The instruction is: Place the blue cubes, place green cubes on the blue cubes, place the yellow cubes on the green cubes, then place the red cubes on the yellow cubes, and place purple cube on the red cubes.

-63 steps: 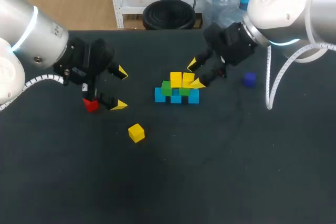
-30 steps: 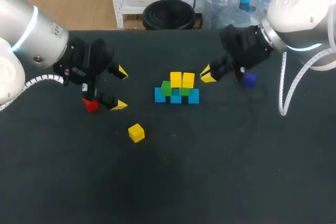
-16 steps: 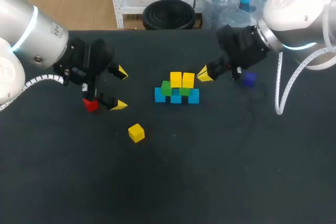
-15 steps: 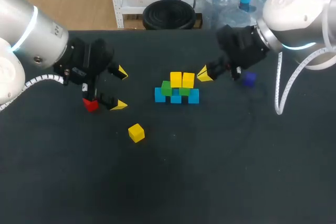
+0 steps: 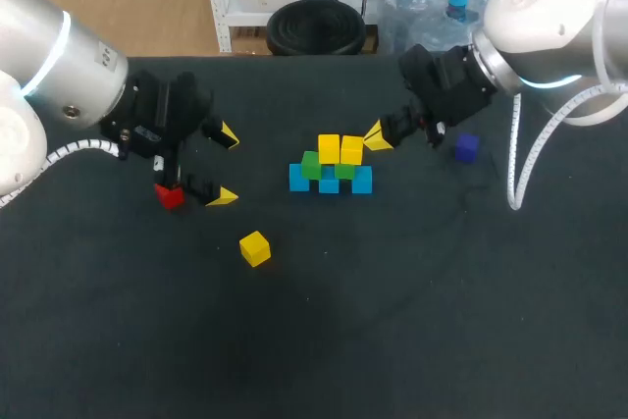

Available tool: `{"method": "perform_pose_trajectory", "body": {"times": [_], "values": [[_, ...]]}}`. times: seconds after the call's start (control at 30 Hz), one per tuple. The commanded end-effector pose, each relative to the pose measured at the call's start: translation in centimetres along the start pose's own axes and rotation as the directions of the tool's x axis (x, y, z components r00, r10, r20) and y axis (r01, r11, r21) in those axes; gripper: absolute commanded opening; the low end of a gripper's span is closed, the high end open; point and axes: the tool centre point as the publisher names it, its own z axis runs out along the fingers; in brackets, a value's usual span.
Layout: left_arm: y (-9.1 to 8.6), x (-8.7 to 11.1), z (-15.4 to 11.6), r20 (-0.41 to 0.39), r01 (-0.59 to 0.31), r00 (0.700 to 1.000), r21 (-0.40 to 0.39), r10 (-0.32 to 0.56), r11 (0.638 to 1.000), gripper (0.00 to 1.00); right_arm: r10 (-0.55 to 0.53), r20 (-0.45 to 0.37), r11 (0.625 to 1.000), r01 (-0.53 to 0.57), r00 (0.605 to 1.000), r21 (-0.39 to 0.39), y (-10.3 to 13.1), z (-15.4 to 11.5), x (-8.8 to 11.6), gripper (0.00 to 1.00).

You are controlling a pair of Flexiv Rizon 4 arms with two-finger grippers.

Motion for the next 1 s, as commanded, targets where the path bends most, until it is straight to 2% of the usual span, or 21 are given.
{"method": "perform_pose_trajectory", "body": {"times": [0.03,1.0], "values": [[0.00,0.13,0.00,0.005,-0.003,1.000,-0.001,0.003,1.000,1.00,-0.001,0.003,1.000,0.001,1.000,-0.004,-0.22,0.14,0.03,0.00],[0.00,0.13,0.00,0.005,-0.003,1.000,-0.001,0.003,1.000,1.00,0.004,-0.002,1.000,-0.004,1.000,0.003,-0.48,-0.23,0.21,0.00]]}}
